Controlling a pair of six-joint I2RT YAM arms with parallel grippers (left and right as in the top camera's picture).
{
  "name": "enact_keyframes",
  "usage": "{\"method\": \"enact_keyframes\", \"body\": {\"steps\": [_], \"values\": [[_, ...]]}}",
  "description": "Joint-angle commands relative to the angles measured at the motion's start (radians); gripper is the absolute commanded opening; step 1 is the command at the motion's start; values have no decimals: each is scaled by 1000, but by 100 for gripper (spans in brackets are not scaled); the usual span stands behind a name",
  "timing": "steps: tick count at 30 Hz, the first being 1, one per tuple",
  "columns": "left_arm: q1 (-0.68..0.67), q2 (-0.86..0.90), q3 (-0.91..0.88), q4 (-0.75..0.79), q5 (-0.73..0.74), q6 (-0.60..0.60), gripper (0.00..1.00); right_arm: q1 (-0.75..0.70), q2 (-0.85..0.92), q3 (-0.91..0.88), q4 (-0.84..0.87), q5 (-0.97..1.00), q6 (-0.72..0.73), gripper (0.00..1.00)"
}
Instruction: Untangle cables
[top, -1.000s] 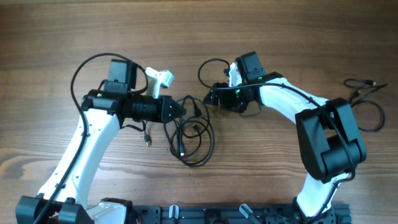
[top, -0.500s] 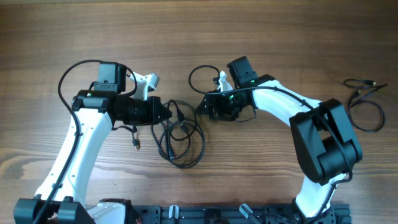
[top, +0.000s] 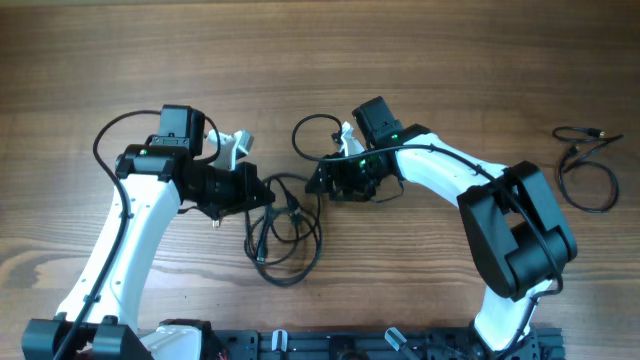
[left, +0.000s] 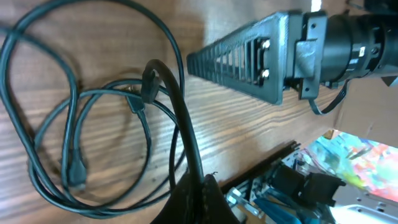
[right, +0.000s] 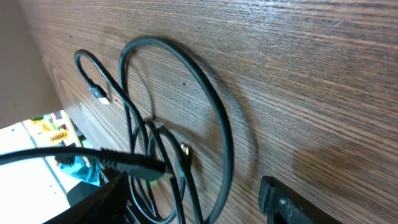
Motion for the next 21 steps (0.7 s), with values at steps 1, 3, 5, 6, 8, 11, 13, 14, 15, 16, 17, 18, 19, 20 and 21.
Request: {"method": "enact_keyframes", "body": {"steps": [1,3,5,6,8,11,13,14,15,16,17,18,19,20,21], "values": [[6,-10,2,-13,-29,-50,4,4,13,-8,-16,10,0,70],[6,-10,2,-14,-114,-99,4,5,13,-9,-31,10,0,70],[6,-10,1,-18,-133,-103,4,14,13,-9,-42,20,3,65],[7,-10,1,-16,-131,-103,4,24,13,-9,-43,42,10,61],[10,-10,1,0,-104,-96,4,50,13,-9,-43,90,53,60],[45,-11,1,26,17,-87,4,88,13,-9,-37,138,125,59],[100,-11,1,31,83,-87,4,105,13,-9,-28,187,177,59],[121,-11,1,26,98,-87,4,106,13,-9,-24,200,190,59],[148,-11,1,11,119,-87,4,106,13,-9,-14,202,192,59],[172,-11,1,-7,137,-87,4,106,13,-9,-4,202,192,59],[192,-11,1,-28,168,-62,4,106,13,-9,8,201,195,59],[204,-11,1,-47,209,-19,4,106,13,-9,18,201,195,59],[215,-11,1,-69,255,29,4,106,13,-9,26,202,212,58],[224,-11,1,-92,293,70,4,106,13,-9,35,201,228,58],[230,-11,1,-105,317,95,4,106,13,-9,44,201,247,57]]}}
